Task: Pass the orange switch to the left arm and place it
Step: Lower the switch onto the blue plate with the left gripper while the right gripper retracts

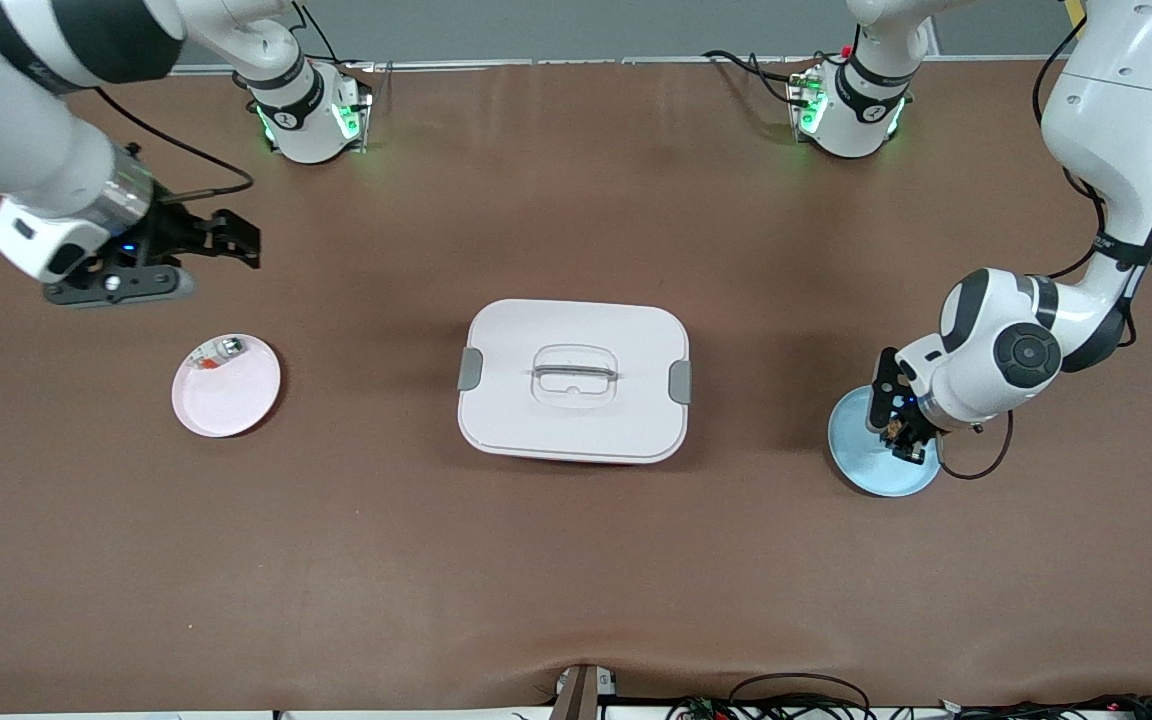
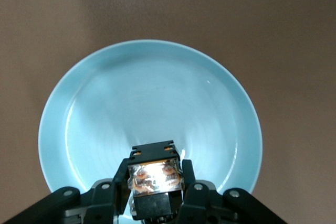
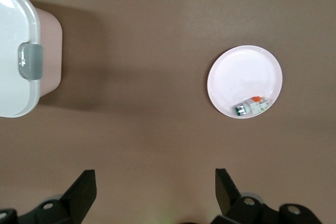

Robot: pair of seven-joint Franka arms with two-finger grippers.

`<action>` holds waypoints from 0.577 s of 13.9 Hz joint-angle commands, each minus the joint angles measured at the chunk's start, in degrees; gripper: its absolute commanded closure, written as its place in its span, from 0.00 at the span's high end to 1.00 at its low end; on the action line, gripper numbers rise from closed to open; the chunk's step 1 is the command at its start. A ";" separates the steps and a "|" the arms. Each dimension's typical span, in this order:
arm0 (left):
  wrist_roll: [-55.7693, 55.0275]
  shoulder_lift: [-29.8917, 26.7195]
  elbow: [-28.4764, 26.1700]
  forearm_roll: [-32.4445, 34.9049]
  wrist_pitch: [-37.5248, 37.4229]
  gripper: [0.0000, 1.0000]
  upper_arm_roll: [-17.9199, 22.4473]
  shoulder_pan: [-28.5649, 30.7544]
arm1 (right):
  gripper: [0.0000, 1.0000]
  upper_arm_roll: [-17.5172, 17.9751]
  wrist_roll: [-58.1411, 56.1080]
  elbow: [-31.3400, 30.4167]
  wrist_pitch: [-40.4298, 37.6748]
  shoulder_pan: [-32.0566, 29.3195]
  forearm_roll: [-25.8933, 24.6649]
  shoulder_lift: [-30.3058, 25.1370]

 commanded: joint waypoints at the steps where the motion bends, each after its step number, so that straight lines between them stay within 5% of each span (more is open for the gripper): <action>1: -0.09 1.56 0.94 1.15 1.60 0.00 -0.41 -0.43 | 1.00 1.00 -5.02 -1.82 0.86 -4.64 -0.61 -2.34; 8: 0.17 2.35 0.33 1.50 2.66 0.03 -0.50 -0.52 | 1.00 1.00 -6.27 4.94 -1.95 -10.63 0.00 -0.33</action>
